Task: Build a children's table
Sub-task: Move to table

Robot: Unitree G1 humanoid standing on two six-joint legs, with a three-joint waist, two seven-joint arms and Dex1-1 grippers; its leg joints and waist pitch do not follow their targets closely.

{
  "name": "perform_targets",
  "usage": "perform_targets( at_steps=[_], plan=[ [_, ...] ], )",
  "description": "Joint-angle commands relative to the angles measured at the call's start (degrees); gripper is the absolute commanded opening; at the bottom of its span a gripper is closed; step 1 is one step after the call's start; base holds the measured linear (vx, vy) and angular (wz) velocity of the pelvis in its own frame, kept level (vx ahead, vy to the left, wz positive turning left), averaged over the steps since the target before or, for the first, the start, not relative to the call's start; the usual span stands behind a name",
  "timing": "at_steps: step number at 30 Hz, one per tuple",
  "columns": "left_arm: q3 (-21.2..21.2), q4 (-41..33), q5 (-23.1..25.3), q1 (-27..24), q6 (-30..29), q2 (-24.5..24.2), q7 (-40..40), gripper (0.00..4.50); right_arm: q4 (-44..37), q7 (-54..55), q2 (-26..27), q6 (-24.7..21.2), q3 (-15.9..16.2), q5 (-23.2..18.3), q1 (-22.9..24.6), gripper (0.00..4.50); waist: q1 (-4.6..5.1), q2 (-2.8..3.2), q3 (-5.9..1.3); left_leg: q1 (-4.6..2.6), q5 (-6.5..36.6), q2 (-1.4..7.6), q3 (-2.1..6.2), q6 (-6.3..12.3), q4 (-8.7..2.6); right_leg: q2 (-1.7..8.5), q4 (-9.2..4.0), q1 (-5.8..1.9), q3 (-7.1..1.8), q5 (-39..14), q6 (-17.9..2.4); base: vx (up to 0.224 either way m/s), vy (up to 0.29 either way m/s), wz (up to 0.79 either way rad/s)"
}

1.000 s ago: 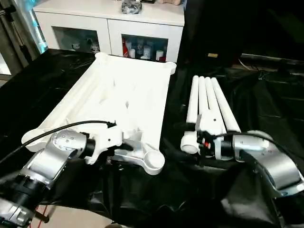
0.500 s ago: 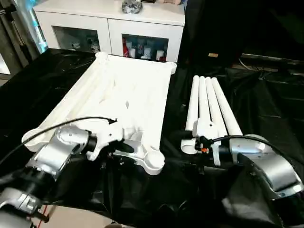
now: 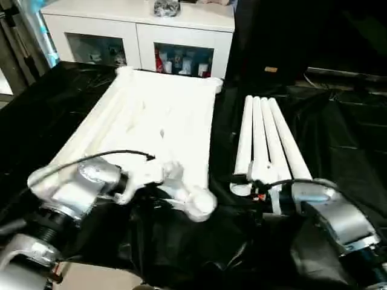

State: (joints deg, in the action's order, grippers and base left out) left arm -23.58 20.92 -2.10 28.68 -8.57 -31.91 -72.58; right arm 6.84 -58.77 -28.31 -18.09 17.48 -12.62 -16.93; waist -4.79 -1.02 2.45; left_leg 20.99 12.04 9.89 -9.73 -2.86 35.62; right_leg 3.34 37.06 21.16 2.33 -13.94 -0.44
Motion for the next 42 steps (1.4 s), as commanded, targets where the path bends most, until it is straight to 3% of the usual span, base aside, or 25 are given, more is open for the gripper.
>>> perform_targets(
  at_steps=[1,13,20,22,25,28,32,37,42],
  plan=[
    [1.3,-2.6,1.2,-0.8,-1.4,0.6,5.2,0.17,1.2,0.5,0.0,1.6,0.1,1.2,0.2,4.48,0.07,0.52,-3.05,-0.70,7.4,3.63,1.19,0.76,-4.85,5.31,-4.08,-2.24,-2.85,1.7,-15.4,0.000,0.000,0.00],
    [4.9,-10.7,2.6,-4.2,-9.5,1.0,13.6,0.01,1.4,0.2,0.3,2.4,-0.7,1.3,-0.4,4.48,1.65,0.22,-3.00,-0.36,6.3,3.56,1.30,2.42,-4.77,5.03,-4.09,-2.32,-2.77,2.3,-15.8,0.000,0.000,0.00],
    [4.5,-12.5,3.3,-6.6,-6.4,-0.8,13.8,0.01,3.0,0.3,0.8,3.5,-0.6,2.0,-0.9,4.48,2.31,0.31,-2.84,-0.25,6.8,3.54,1.30,3.12,-4.77,5.03,-4.29,-2.20,-2.78,1.3,-15.9,0.000,0.000,0.00],
    [4.5,-16.1,1.1,-7.7,-6.9,-0.8,11.6,0.01,3.1,0.9,0.9,3.9,-0.5,2.5,-0.8,4.48,2.28,0.37,-2.82,-0.34,7.1,3.58,1.29,2.79,-4.83,5.00,-4.29,-2.17,-2.78,0.7,-16.0,0.000,0.000,0.00],
    [4.9,-22.3,-4.0,-9.6,-12.1,-0.6,8.1,0.01,3.0,1.2,0.9,3.9,-0.5,2.8,-0.6,4.48,2.17,0.67,-2.94,-0.47,5.0,3.61,1.15,3.19,-4.68,4.95,-3.85,-2.04,-2.85,4.5,-16.7,0.000,0.000,0.00],
    [4.3,-25.0,-5.5,-10.4,-13.8,-0.9,7.0,0.01,2.8,1.5,0.9,3.8,-0.4,3.0,-0.5,4.48,2.05,0.55,-2.81,-0.35,5.8,3.49,1.09,3.41,-4.70,4.87,-4.05,-2.11,-2.83,3.2,-16.7,0.000,0.000,0.00],
    [4.2,-25.7,-5.2,-10.7,-12.8,0.0,8.3,0.01,2.7,1.8,1.0,3.8,-0.4,3.2,-0.5,4.48,2.07,0.64,-2.65,-0.49,7.7,3.54,1.13,2.46,-4.89,4.78,-4.38,-1.96,-2.87,0.2,-16.0,0.000,0.000,0.00],
    [3.7,-27.3,-0.4,-9.6,-11.7,-1.8,10.6,0.01,2.1,2.1,1.2,3.5,-0.2,3.5,-0.1,4.48,2.13,0.68,-2.79,-0.37,5.9,3.53,1.23,2.86,-4.81,4.76,-4.10,-2.09,-2.85,3.2,-15.8,0.000,0.000,0.00],
    [3.2,-26.2,1.5,-8.5,-11.1,-3.3,10.8,0.01,1.7,2.3,1.4,3.2,0.0,3.6,0.1,4.48,2.17,0.73,-2.76,-0.40,6.8,3.47,1.22,2.53,-4.85,4.74,-4.20,-2.04,-2.84,1.9,-15.6,0.000,0.000,0.00]
  ],
)
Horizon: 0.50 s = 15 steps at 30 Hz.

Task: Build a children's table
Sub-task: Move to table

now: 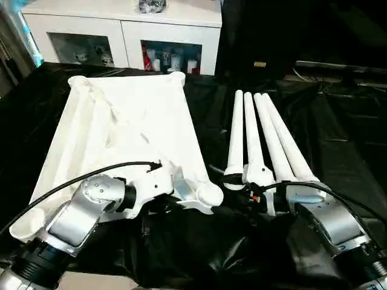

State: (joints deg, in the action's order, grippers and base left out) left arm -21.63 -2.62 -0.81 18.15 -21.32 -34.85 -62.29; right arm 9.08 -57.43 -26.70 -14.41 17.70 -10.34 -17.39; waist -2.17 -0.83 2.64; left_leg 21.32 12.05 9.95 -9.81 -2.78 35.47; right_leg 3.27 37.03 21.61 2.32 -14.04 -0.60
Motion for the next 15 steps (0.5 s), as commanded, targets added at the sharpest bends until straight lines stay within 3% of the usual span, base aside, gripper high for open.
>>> perform_targets(
  at_steps=[1,8,12,15],
  plan=[
    [1.4,-2.3,0.0,1.8,1.6,-0.4,0.5,0.01,-0.6,1.0,-0.1,-0.5,-0.2,1.3,0.5,4.48,-0.44,0.61,-2.95,-0.69,6.6,3.37,1.27,2.35,-4.66,4.82,-4.14,-2.50,-2.86,2.5,-15.6,0.000,0.000,0.00],
    [1.4,-0.8,0.5,0.1,2.8,-1.2,0.6,0.01,-1.3,1.4,0.0,-0.9,0.0,1.3,0.8,4.48,-0.50,0.69,-3.01,-0.63,6.6,3.39,1.33,2.13,-4.69,4.83,-4.06,-2.60,-2.82,3.5,-15.5,0.000,0.000,0.00],
    [1.8,-3.7,-2.6,-1.1,1.0,-0.6,-0.8,0.01,-1.5,1.6,0.0,-0.9,0.0,1.5,1.0,4.48,-0.44,0.71,-2.91,-0.73,7.3,3.46,1.32,2.02,-4.80,4.75,-4.12,-2.42,-2.78,2.7,-15.6,0.000,0.000,0.00],
    [2.3,-6.8,-6.9,-1.6,-1.4,2.5,-1.0,0.01,-1.7,1.8,0.1,-1.0,0.0,1.7,1.0,4.48,-0.44,0.70,-2.90,-0.72,6.9,3.48,1.21,1.91,-4.73,4.78,-4.12,-2.45,-2.89,3.2,-15.9,0.000,0.000,0.00]
  ],
)
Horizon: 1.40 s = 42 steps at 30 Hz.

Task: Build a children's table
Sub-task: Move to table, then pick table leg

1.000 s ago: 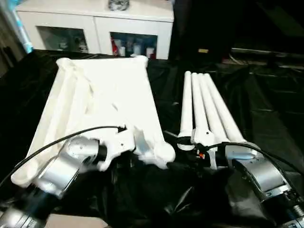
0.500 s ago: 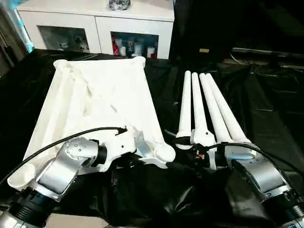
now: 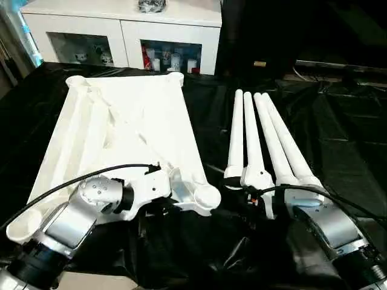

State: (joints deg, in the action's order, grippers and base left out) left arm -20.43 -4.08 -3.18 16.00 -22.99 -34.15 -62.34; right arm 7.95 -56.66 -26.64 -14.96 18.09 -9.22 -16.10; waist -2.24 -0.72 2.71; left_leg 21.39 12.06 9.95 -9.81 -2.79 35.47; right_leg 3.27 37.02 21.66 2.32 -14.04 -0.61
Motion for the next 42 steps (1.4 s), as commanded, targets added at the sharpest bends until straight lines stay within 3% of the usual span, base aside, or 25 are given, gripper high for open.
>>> perform_targets(
  at_steps=[1,6,7,13,19,23,25,26,27,30,31,32,34,35,36,38,39,42],
  plan=[
    [1.0,-5.5,-4.8,0.5,0.4,2.2,-0.9,0.01,-0.5,1.2,0.0,-0.5,-0.3,0.6,-0.3,4.48,-0.35,0.54,-2.96,-0.78,6.9,3.46,1.23,1.96,-4.73,4.77,-4.06,-2.52,-2.87,3.2,-16.0,0.000,0.000,0.00],
    [0.3,-5.2,-3.5,0.7,1.3,1.5,-0.5,0.01,0.4,1.7,0.8,-0.3,-0.1,1.1,-0.8,4.48,-0.68,0.52,-2.94,-0.74,6.4,3.41,1.20,2.58,-4.65,4.77,-4.13,-2.50,-2.89,2.7,-15.6,0.000,0.000,0.00],
    [0.3,-5.2,-3.5,0.7,1.3,1.5,-0.5,0.29,0.4,1.7,0.8,-0.3,-0.1,1.1,-0.8,4.48,-0.69,0.52,-2.94,-0.72,6.3,3.38,1.20,2.55,-4.64,4.75,-4.15,-2.50,-2.87,2.5,-15.5,0.000,0.000,0.00],
    [0.6,-4.4,-1.9,0.6,1.4,-1.6,-2.4,0.78,0.5,2.0,1.2,-0.5,-0.3,1.3,-1.0,4.48,-0.89,0.60,-2.90,-0.81,6.5,3.40,1.24,1.99,-4.74,4.74,-4.17,-2.43,-2.89,2.0,-15.2,0.000,0.000,0.00],
    [1.8,-4.8,-1.7,-0.1,2.0,-4.2,-3.1,1.26,-2.0,0.8,1.8,-1.6,-3.2,-2.9,-0.6,4.48,-0.92,0.65,-2.83,-1.00,8.1,3.42,1.19,1.25,-4.89,4.68,-4.27,-2.27,-2.93,-0.3,-14.4,0.000,0.000,0.00],
    [5.8,-6.6,-5.9,-0.1,-1.2,-3.7,-2.1,1.62,-6.5,0.2,0.7,-8.5,-9.5,-10.5,-2.5,4.48,-1.10,0.63,-2.93,-1.00,6.9,3.34,1.18,1.57,-4.85,4.58,-3.96,-2.52,-2.92,2.3,-15.0,0.000,0.000,0.00],
    [8.8,-7.2,-8.1,0.3,-3.0,-2.4,-0.2,1.77,-11.4,2.7,0.5,-15.9,-13.7,-15.4,-4.8,4.48,-1.27,0.68,-2.99,-1.07,6.0,3.34,1.18,1.78,-4.74,4.52,-3.85,-2.46,-2.86,3.2,-15.4,0.000,0.000,0.00],
    [8.8,-7.2,-8.1,0.3,-3.0,-2.4,-0.2,1.96,-11.4,2.7,0.5,-15.9,-13.7,-15.4,-4.8,4.48,-1.30,0.67,-2.92,-1.06,5.8,3.31,1.13,1.71,-4.76,4.53,-3.83,-2.41,-2.87,3.0,-15.4,0.000,0.000,0.00],
    [9.7,-6.6,-8.0,0.6,-2.5,-1.5,1.5,1.96,-12.6,6.0,1.7,-18.9,-15.0,-16.0,-6.4,4.48,-1.24,0.59,-2.75,-1.02,6.0,3.27,1.09,1.45,-4.85,4.50,-4.03,-2.31,-2.89,1.5,-15.0,0.000,0.000,0.00],
    [11.0,-5.2,-7.6,1.0,-2.9,0.6,5.3,2.18,-12.1,13.3,5.6,-23.0,-17.0,-15.4,-9.8,4.49,-1.17,0.53,-2.87,-1.17,6.1,3.21,1.07,0.06,-4.87,4.62,-4.14,-2.18,-2.92,-1.1,-14.2,0.000,0.000,0.00],
    [11.5,-4.6,-7.8,1.1,-3.1,2.4,7.4,2.29,-9.3,19.2,9.0,-25.0,-18.7,-14.2,-12.3,4.50,-1.07,0.61,-2.84,-1.12,6.0,3.14,1.07,-0.16,-4.92,4.55,-4.15,-2.14,-2.90,-1.1,-14.1,0.000,0.000,0.00],
    [11.5,-4.6,-7.8,1.1,-3.1,2.4,7.4,2.40,-9.3,19.2,9.0,-25.0,-18.7,-14.2,-12.3,4.50,-0.83,0.48,-3.03,-1.09,4.7,2.99,1.04,-0.70,-4.84,4.45,-3.96,-2.05,-2.89,-0.1,-14.3,0.000,0.000,0.00],
    [11.3,-5.1,-8.8,0.4,-3.3,5.2,9.1,2.54,-3.2,27.3,13.2,-27.8,-20.1,-11.2,-16.1,4.50,-0.85,0.61,-3.07,-1.17,4.0,2.93,0.95,-1.82,-4.85,4.42,-3.93,-1.93,-2.88,0.4,-14.3,0.000,0.000,0.00],
    [10.7,-6.0,-9.2,0.0,-3.8,6.3,9.5,2.64,0.4,31.2,14.5,-29.2,-20.2,-9.7,-18.2,4.50,-0.79,0.23,-3.10,-1.13,4.0,2.88,0.89,-2.02,-4.88,4.42,-4.00,-2.04,-2.86,0.4,-14.2,0.000,0.000,0.00],
    [10.5,-6.3,-9.2,-0.1,-4.0,6.4,9.6,2.64,1.0,32.0,14.7,-29.7,-20.1,-9.5,-18.6,4.50,-0.87,0.50,-3.14,-1.09,3.2,2.86,0.91,-2.50,-4.83,4.42,-3.84,-2.09,-2.88,1.1,-14.1,0.000,0.000,0.00],
    [9.8,-7.1,-9.5,-0.4,-4.7,6.6,9.4,2.84,3.3,34.2,15.2,-30.8,-19.8,-9.0,-20.1,4.50,-1.29,0.54,-3.33,-1.12,1.9,2.82,0.76,-2.17,-4.61,4.32,-3.65,-2.26,-2.95,4.3,-13.2,0.000,0.000,0.00],
    [9.1,-7.6,-9.7,-0.5,-5.1,6.6,8.9,2.92,6.3,36.7,15.7,-31.2,-19.7,-7.8,-21.6,4.50,-1.25,-0.47,-3.43,-0.88,0.1,2.70,0.70,-1.35,-4.63,4.22,-3.47,-2.52,-2.92,6.9,-13.0,0.000,0.000,0.00],
    [8.2,-8.3,-9.7,-0.5,-5.4,6.6,8.5,3.12,13.3,43.4,16.3,-31.9,-19.7,-4.0,-25.3,4.50,-1.42,-0.18,-3.38,-0.85,-1.4,2.66,0.61,-1.28,-4.53,4.35,-3.32,-2.38,-2.89,7.2,-13.0,0.000,0.000,0.00]
  ],
)
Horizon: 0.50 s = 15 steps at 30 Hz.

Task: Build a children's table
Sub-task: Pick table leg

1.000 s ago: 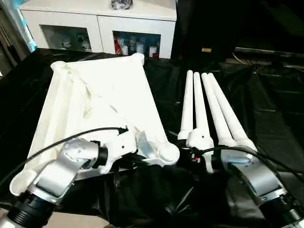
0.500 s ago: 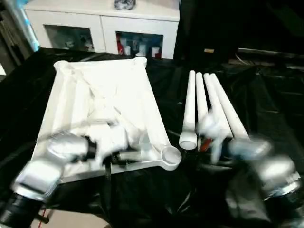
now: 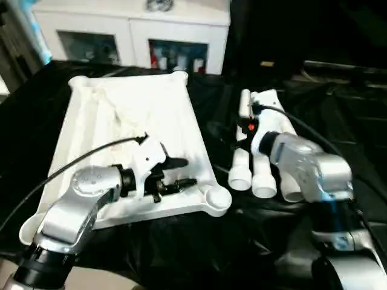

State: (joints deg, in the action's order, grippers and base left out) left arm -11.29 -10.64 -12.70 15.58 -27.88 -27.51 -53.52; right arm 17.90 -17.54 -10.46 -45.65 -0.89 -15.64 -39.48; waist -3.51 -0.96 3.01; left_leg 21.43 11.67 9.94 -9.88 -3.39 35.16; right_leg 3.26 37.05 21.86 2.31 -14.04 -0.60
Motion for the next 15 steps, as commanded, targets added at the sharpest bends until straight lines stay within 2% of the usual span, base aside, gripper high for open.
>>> perform_targets(
  at_steps=[1,3,5,8,9,11,14,15],
  plan=[
    [-0.9,-1.8,-0.1,0.0,-0.6,0.0,-0.1,3.21,4.8,6.2,0.4,-2.0,-1.2,3.0,-2.9,4.50,-0.02,0.05,-3.61,-0.89,-0.6,2.57,0.63,-0.86,-4.31,4.30,-3.45,-2.60,-2.86,6.7,-13.1,0.000,0.000,0.00],
    [-0.9,-2.0,0.0,-0.2,-0.7,0.0,0.1,3.47,6.7,8.0,0.8,-2.3,-2.0,3.2,-4.1,4.50,0.05,-0.20,-3.58,-0.91,0.2,2.63,0.58,-1.17,-4.34,4.32,-3.47,-2.67,-2.92,6.0,-12.7,0.000,0.000,0.00],
    [-1.0,-2.1,0.2,-0.5,-0.7,-0.1,0.3,3.57,9.1,9.0,1.2,-3.0,-2.6,3.2,-5.6,4.50,-0.08,-0.03,-3.60,-0.87,0.0,2.61,0.57,-1.12,-4.27,4.31,-3.40,-2.74,-2.95,6.8,-12.2,0.000,0.000,0.00],
    [-1.1,-2.2,0.4,-0.7,-0.7,-0.4,0.5,3.79,12.1,9.9,1.8,-4.7,-2.8,3.5,-7.4,4.50,-0.04,-0.12,-3.58,-0.81,-0.1,2.58,0.59,-0.92,-4.32,4.25,-3.38,-2.87,-2.91,7.4,-12.0,0.000,0.000,0.00],
    [-1.2,-2.2,0.4,-0.8,-0.7,-0.4,0.6,3.79,12.8,10.1,1.9,-5.0,-2.8,3.6,-7.8,4.50,0.09,0.08,-3.64,-0.91,-0.1,2.60,0.62,-1.09,-4.30,4.19,-3.30,-2.75,-2.85,7.7,-12.2,0.000,0.000,0.00],
    [-1.3,-1.9,0.9,-0.5,-0.2,-0.6,1.1,4.08,17.0,11.1,2.7,-5.9,-2.8,3.6,-9.8,4.50,0.17,0.10,-3.58,-0.85,0.6,2.62,0.62,-1.35,-4.35,4.23,-3.33,-2.77,-2.86,7.2,-12.4,0.000,0.000,0.00],
    [-1.4,-1.8,0.8,-0.4,-0.7,-0.8,0.9,4.14,18.5,11.2,3.0,-5.7,-2.8,3.6,-10.2,4.50,0.13,0.13,-3.65,-0.97,1.0,2.70,0.59,-1.70,-4.34,4.29,-3.33,-2.75,-2.87,6.8,-12.6,0.000,0.000,0.00],
    [-1.5,-1.9,0.6,-0.5,-1.2,-1.1,0.8,4.14,20.3,11.6,3.3,-6.2,-2.5,4.1,-10.8,4.50,0.05,0.36,-3.64,-0.94,0.6,2.68,0.63,-1.70,-4.34,4.23,-3.25,-2.77,-2.82,7.5,-12.5,0.000,0.000,0.00]
  ],
)
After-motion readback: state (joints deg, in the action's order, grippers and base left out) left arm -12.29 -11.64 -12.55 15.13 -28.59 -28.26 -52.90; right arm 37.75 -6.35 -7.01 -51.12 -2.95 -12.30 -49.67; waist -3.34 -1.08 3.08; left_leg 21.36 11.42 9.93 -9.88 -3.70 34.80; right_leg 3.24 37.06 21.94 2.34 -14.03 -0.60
